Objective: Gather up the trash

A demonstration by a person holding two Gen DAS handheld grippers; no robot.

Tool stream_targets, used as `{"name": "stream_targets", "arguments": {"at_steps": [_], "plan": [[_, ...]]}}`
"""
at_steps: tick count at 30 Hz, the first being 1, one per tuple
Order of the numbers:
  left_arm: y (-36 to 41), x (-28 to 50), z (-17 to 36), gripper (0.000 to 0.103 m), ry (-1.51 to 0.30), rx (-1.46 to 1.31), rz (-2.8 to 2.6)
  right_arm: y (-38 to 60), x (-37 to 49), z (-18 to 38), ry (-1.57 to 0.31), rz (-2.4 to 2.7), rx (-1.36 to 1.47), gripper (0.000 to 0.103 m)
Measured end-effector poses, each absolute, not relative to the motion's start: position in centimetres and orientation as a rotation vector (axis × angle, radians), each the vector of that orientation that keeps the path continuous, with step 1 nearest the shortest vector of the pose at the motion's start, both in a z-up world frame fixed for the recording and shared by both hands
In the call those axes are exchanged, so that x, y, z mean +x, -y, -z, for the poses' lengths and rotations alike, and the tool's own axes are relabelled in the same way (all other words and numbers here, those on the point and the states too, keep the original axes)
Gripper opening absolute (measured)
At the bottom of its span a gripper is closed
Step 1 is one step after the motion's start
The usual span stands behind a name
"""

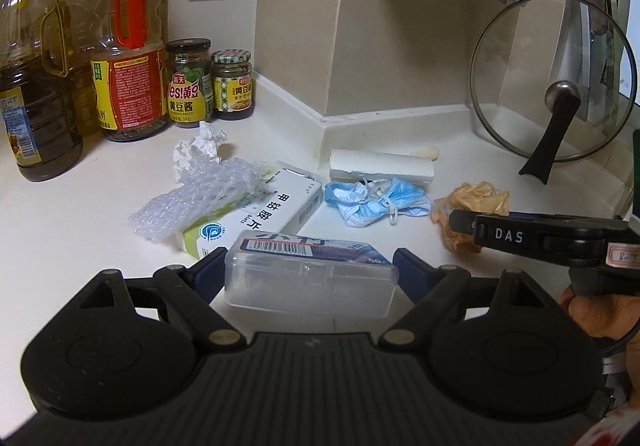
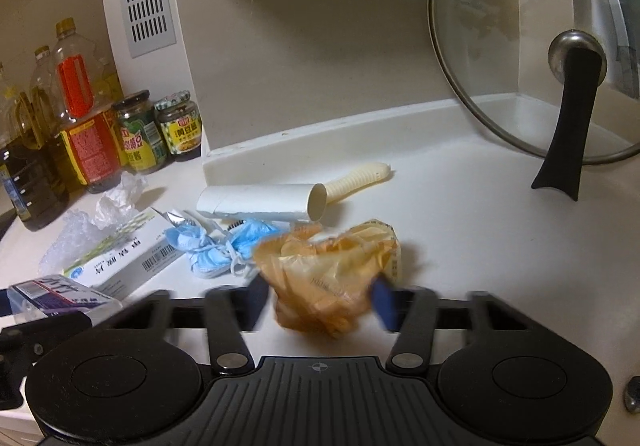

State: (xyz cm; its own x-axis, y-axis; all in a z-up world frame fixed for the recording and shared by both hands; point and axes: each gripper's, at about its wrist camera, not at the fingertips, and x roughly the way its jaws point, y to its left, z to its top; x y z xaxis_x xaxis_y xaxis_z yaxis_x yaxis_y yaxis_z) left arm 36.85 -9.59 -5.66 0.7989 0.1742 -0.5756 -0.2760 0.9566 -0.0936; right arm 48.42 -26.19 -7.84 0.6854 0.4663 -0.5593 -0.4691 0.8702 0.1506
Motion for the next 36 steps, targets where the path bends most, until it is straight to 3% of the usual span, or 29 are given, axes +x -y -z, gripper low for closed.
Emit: {"name": "stream_targets", "arguments": {"at_steps": [2,4,24,36], "plan": [[9.6,36.6,5.6,0.086,-0.596,-0.182,-0.234,26.4,48.1,7.7,-0.623,-0.51,-0.008,0.027],[9.6,36.2,5.5,0.086,-0.59,-0.182,-0.223,26.8,47.7,7.6,-0.621,-0.509,-0.005,0.019],[8.0,24.0,4.1,0.086,-0.573,-0.19,-0.159,27.0,34.3,3.1,-0.609,-0.606,0.055,0.016],[5.5,14.4,6.1,0.086,-0.661,-0.182,-0.134,23.8,22.2,5.5,-0.709,-0.712,0.048,0.016]]}}
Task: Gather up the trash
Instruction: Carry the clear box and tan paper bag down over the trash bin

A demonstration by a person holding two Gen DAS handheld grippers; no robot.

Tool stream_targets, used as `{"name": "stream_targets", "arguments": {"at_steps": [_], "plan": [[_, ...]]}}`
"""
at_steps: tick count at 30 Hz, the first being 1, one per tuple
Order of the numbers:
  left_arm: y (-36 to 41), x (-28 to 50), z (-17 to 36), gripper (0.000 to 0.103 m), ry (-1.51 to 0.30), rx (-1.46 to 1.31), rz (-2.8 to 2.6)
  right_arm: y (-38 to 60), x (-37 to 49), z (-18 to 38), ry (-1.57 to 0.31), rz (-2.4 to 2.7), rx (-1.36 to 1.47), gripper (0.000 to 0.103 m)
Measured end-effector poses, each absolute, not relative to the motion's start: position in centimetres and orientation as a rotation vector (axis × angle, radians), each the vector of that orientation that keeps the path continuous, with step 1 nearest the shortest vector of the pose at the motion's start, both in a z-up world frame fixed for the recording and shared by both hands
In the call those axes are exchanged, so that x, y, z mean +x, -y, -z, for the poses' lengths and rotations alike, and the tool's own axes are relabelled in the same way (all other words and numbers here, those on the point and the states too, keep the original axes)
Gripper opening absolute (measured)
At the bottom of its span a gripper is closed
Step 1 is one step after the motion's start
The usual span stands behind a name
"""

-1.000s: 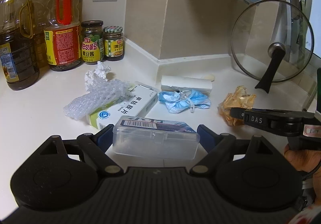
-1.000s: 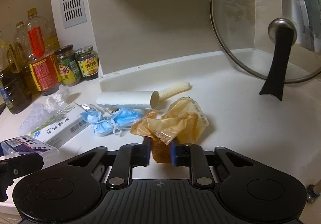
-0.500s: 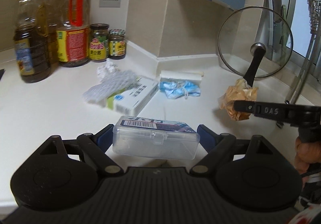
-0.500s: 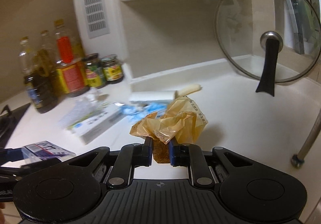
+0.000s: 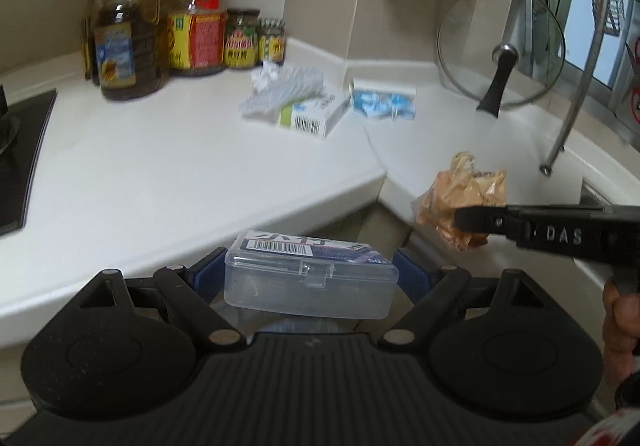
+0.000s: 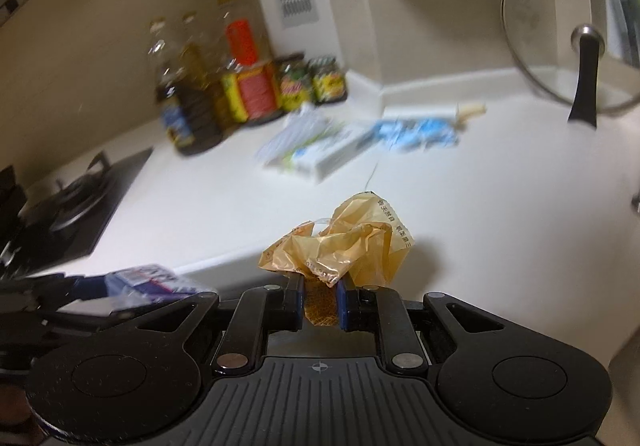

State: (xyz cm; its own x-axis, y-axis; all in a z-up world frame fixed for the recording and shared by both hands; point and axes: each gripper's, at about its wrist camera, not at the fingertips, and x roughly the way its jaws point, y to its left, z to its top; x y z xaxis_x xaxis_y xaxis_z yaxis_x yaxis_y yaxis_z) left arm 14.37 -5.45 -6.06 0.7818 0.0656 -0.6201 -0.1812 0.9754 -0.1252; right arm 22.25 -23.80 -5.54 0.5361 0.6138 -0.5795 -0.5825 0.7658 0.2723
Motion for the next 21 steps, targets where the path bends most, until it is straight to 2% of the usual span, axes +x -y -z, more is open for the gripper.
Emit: {"name": "stream_targets", "arguments": {"at_steps": [9,21], "plan": [[4.8,11.2,9.9,0.086,-0.762,-0.198,-0.109,22.5,18.1,9.0,-0.811,-0.723,-0.001,0.016],[4.7,11.5,14.2,0.086,-0.886,-0.232,-0.152,20.8,18.9,13.2,-0.916,-0.789,-0.11,0.016]]}}
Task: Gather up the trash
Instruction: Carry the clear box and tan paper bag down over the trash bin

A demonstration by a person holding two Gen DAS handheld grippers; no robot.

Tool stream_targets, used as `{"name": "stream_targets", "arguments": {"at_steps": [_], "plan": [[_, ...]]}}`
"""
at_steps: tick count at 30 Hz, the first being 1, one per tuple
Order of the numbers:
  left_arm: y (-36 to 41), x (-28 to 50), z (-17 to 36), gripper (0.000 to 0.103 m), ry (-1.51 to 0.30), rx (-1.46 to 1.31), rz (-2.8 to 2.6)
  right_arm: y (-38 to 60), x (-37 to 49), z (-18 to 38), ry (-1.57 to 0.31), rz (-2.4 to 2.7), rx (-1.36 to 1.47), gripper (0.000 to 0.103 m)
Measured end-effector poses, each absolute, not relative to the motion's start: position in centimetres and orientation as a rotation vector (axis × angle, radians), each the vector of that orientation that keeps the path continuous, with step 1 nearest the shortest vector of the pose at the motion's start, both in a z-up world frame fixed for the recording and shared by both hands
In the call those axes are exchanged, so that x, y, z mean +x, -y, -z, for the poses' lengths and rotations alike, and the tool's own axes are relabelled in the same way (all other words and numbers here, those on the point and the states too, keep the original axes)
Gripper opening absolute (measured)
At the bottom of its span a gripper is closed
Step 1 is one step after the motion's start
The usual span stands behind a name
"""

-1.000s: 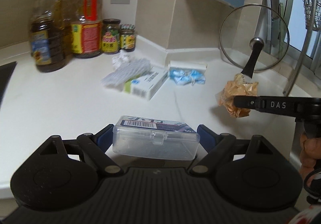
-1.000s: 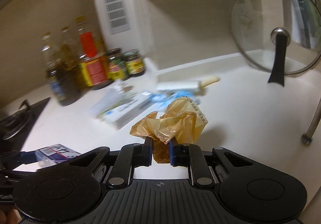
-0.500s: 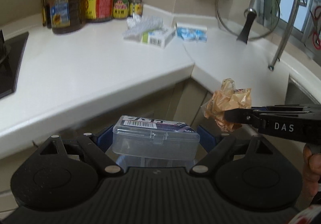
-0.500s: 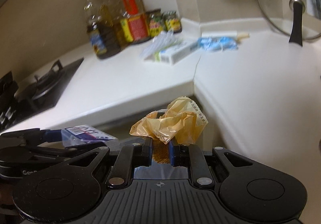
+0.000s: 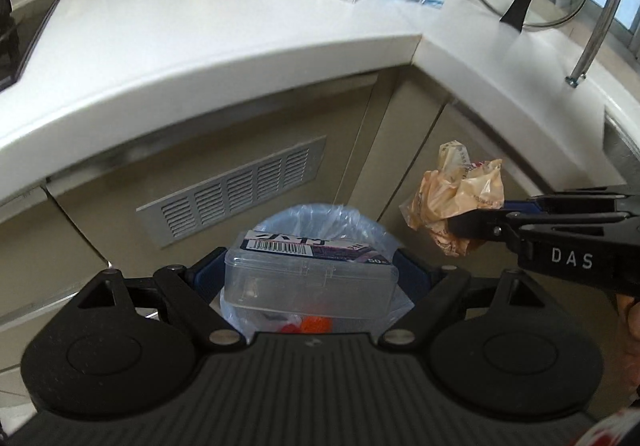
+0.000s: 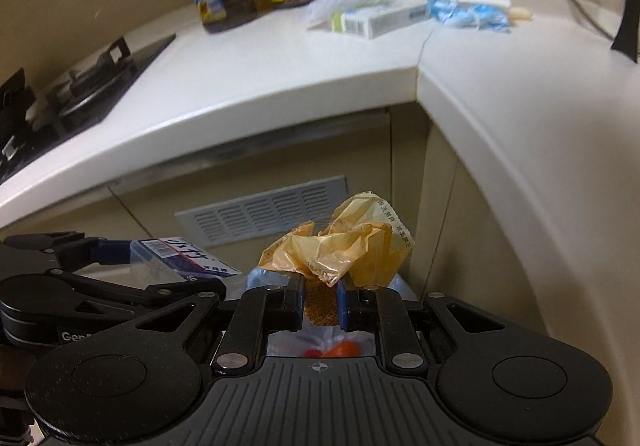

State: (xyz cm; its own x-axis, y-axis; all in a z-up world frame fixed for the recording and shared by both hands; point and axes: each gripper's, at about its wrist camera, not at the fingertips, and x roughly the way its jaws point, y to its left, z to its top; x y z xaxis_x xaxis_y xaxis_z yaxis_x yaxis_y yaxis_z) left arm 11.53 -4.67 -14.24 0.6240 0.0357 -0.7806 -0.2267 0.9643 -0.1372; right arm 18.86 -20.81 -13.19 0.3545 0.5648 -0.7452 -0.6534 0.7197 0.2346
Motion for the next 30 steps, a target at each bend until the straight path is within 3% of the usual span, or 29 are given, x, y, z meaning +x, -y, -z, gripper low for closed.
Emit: {"name": "stream_targets", "arguments": {"at_steps": [30], "plan": [[5.1,13.6,22.0,0.086,-1.036,-0.252,-0.234,19.2,19.6,22.1,-1.096,-0.851,-0.169,0.016]]}}
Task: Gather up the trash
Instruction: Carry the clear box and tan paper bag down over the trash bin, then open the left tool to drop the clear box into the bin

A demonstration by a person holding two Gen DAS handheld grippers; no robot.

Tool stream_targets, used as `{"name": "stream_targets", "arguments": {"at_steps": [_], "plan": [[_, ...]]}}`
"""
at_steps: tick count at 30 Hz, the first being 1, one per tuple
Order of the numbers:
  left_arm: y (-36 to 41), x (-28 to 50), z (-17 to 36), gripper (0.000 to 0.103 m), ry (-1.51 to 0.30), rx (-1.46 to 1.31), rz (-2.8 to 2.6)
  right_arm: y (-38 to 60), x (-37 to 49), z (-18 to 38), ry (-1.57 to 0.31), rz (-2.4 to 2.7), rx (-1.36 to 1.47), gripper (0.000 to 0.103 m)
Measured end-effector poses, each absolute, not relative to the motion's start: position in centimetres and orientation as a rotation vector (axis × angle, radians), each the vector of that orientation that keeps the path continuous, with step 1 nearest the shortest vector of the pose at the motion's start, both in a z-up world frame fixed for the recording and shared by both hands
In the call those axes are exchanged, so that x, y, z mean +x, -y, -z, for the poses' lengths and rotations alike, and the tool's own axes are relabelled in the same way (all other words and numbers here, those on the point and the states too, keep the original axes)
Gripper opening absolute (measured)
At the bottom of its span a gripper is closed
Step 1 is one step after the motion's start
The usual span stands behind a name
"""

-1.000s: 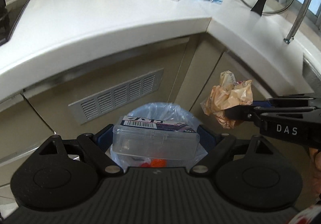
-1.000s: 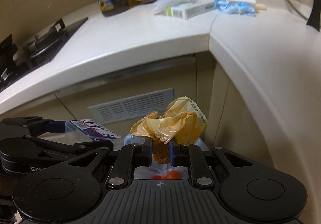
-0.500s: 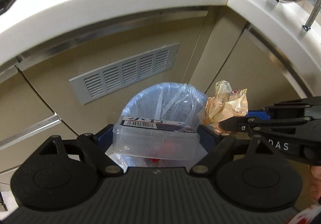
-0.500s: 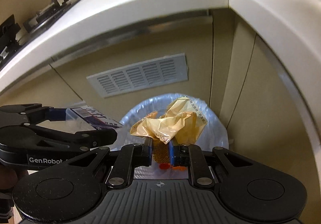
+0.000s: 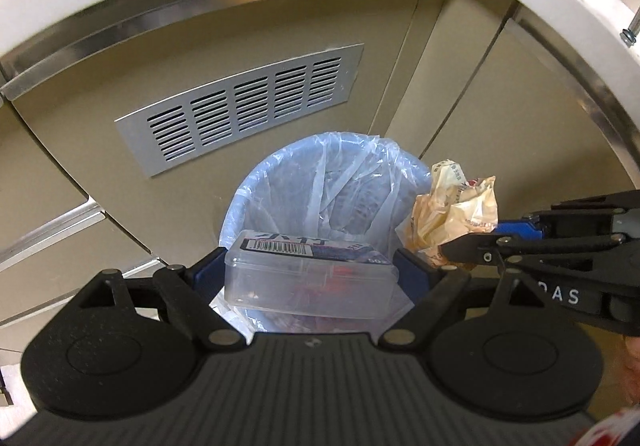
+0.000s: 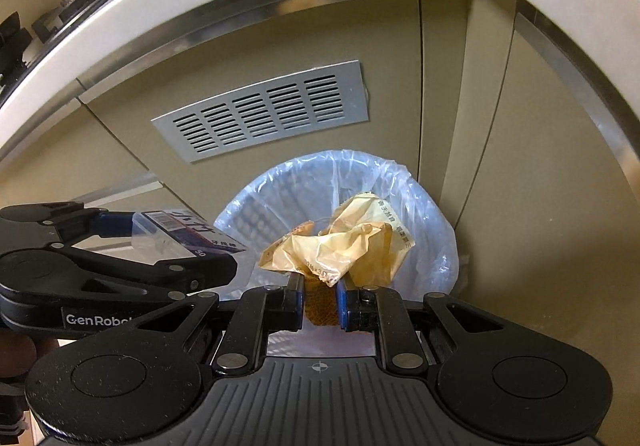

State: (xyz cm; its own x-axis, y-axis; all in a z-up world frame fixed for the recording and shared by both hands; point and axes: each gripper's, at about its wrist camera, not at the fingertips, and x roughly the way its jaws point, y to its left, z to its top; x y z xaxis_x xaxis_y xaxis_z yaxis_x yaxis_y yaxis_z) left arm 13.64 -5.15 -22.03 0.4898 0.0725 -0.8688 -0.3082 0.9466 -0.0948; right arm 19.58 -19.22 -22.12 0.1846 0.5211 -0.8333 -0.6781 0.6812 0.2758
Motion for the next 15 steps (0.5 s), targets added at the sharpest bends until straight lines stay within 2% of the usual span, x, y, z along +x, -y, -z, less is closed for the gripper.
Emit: {"name": "stream_targets", "arguments": {"at_steps": [15], "plan": [[5.0,15.1,23.5,0.086,-1.052,-0.268,-0.227,19.5,21.4,23.5,-1.109,-0.814,-0.164,0.016]]}}
